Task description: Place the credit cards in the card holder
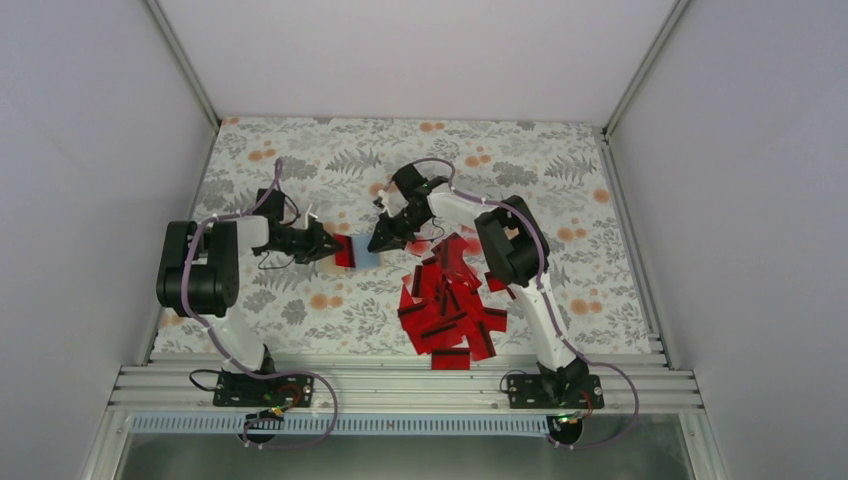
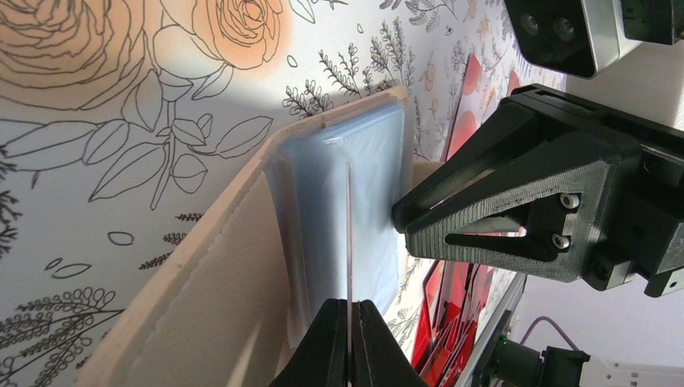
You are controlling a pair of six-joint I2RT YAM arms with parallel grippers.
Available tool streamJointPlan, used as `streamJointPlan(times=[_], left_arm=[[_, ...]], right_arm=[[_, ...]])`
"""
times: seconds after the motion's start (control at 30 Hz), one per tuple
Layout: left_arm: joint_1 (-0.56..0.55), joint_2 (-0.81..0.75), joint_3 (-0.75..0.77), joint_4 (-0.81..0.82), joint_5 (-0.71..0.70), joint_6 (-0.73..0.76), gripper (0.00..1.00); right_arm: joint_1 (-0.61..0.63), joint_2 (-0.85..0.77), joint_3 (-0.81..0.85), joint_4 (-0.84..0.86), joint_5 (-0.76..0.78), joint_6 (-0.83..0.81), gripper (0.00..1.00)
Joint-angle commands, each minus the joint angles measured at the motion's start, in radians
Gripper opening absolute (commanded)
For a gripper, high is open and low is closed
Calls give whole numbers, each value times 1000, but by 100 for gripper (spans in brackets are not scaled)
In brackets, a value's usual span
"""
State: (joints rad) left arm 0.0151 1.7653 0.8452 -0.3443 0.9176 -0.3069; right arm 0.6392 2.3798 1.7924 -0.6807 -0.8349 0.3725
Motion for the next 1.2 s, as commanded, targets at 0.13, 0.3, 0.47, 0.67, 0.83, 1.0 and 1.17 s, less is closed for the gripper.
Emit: streamJointPlan(times=[0.13, 0.3, 0.47, 0.67, 0.83, 1.0, 1.17], left_arm=[[-27, 26, -28, 73, 8, -36, 2], [-46, 27, -32, 102, -11, -66, 2], [-60, 31, -26, 124, -32, -92, 2], [-68, 42, -11, 130, -61, -107, 2], [-74, 49, 9, 125, -90, -115, 2], [-76, 57, 20, 135, -102, -131, 2], [-88, 75, 28, 156, -106, -145, 2]], right_arm=[[-27, -44, -15, -30, 28, -16, 15], [-35, -78, -11, -67, 70, -54, 20], [-46, -107, -30, -88, 97, -94, 22], [-55, -104, -51, -88, 123, -127, 19], [-60, -84, -72, -68, 118, -142, 15], [-62, -68, -96, -52, 82, -148, 12], [-63, -58, -103, -40, 54, -148, 11]])
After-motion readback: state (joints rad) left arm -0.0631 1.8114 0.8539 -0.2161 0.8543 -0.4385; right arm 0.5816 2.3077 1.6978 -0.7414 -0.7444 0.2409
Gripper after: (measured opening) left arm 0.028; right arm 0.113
